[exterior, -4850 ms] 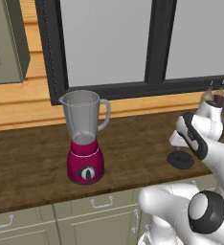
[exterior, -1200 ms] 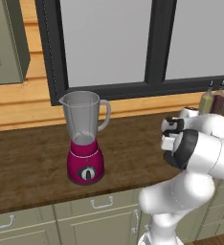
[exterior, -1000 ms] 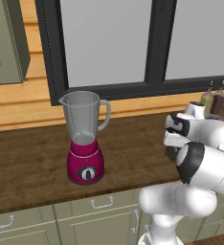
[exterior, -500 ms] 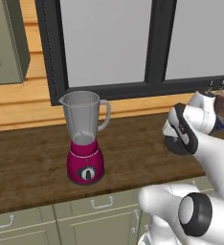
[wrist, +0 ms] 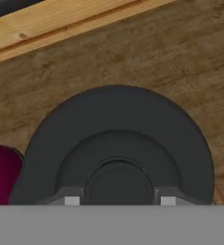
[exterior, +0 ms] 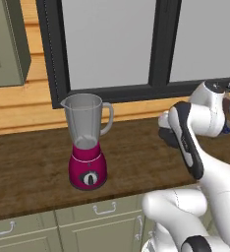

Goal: Close the lid blender by securely placing the lid on top.

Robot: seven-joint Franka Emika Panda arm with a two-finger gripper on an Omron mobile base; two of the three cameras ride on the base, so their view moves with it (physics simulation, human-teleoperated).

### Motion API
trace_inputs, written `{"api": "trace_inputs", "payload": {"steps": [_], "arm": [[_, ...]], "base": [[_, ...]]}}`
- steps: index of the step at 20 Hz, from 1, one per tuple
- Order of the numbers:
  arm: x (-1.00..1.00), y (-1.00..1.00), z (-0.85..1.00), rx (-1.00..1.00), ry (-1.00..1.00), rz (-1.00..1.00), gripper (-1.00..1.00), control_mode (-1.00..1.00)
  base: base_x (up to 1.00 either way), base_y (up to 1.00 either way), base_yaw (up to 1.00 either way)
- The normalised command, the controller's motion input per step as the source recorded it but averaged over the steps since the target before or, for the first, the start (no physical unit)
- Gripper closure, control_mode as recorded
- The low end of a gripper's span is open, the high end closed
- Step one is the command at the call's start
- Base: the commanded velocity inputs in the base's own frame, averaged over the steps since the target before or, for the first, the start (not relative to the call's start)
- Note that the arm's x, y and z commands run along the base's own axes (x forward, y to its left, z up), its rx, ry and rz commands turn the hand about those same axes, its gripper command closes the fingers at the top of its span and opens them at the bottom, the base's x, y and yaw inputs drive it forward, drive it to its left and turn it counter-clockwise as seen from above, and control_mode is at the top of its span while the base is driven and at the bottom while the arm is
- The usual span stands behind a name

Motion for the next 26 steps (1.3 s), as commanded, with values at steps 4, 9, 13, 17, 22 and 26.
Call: {"api": "trace_inputs", "payload": {"steps": [4,9,13,17,22,26], "arm": [[-0.15,0.39,0.95,0.00,-0.17,0.00,1.00,-1.00],[-0.27,0.34,0.87,0.00,-0.15,0.00,1.00,-1.00],[-0.41,0.36,0.75,0.00,-0.18,0.00,1.00,-1.00],[-0.49,0.41,0.57,0.00,-0.23,0.00,1.00,-1.00],[-0.15,0.64,0.45,0.00,-0.15,0.01,1.00,-1.00],[0.00,0.82,0.51,0.00,-0.02,0.08,1.00,-1.00]], "base": [[0.00,0.00,0.00],[0.00,0.00,0.00],[0.00,0.00,0.00],[0.00,0.00,0.00],[0.00,0.00,0.00],[0.00,0.00,0.00]]}}
